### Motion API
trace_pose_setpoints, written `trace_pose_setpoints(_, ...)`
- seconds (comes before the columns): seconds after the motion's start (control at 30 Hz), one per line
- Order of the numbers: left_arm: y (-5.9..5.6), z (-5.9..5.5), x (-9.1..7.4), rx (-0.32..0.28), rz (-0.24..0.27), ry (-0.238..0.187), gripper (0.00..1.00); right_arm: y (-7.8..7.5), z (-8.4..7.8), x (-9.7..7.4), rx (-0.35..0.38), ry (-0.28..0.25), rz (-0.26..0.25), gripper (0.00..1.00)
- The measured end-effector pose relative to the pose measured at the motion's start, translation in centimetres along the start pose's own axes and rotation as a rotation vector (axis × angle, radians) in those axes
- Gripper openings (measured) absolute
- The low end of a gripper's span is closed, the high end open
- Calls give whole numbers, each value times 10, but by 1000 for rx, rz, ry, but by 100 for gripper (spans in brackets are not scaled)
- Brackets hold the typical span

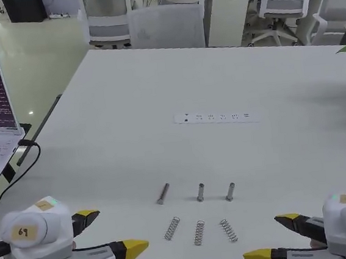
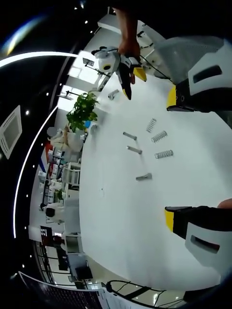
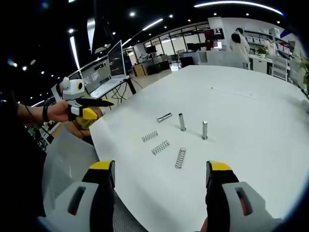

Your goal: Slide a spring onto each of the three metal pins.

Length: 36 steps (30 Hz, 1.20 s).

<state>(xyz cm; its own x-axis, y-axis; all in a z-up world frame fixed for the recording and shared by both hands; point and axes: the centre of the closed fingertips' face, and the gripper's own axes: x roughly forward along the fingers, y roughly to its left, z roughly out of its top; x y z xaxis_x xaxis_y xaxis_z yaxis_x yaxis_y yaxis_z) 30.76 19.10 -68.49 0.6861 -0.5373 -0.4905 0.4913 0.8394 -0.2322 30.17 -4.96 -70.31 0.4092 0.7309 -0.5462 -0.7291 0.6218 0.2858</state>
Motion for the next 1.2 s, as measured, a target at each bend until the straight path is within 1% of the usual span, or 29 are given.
trace_pose_setpoints(0.17,2,1,7,19,-5,14,77,2,-1,1,5,2,4,75)
trace_pose_setpoints(0.47,8,10,18,22,-9,9,76,0,0,1,11,0,7,75)
trace_pose_setpoints(0.6,13,16,25,18,-12,2,74,-2,0,0,22,-10,3,74)
trace_pose_setpoints(0.8,18,21,35,24,-13,3,74,-4,1,-1,31,-15,1,73)
trace_pose_setpoints(0.93,21,23,41,21,-12,3,72,-4,1,-2,35,-17,0,73)
trace_pose_setpoints(1.07,25,25,48,16,-3,7,71,-6,0,-2,39,-17,-2,73)
trace_pose_setpoints(1.2,27,25,56,25,-2,22,69,-7,0,-2,40,-16,-3,72)
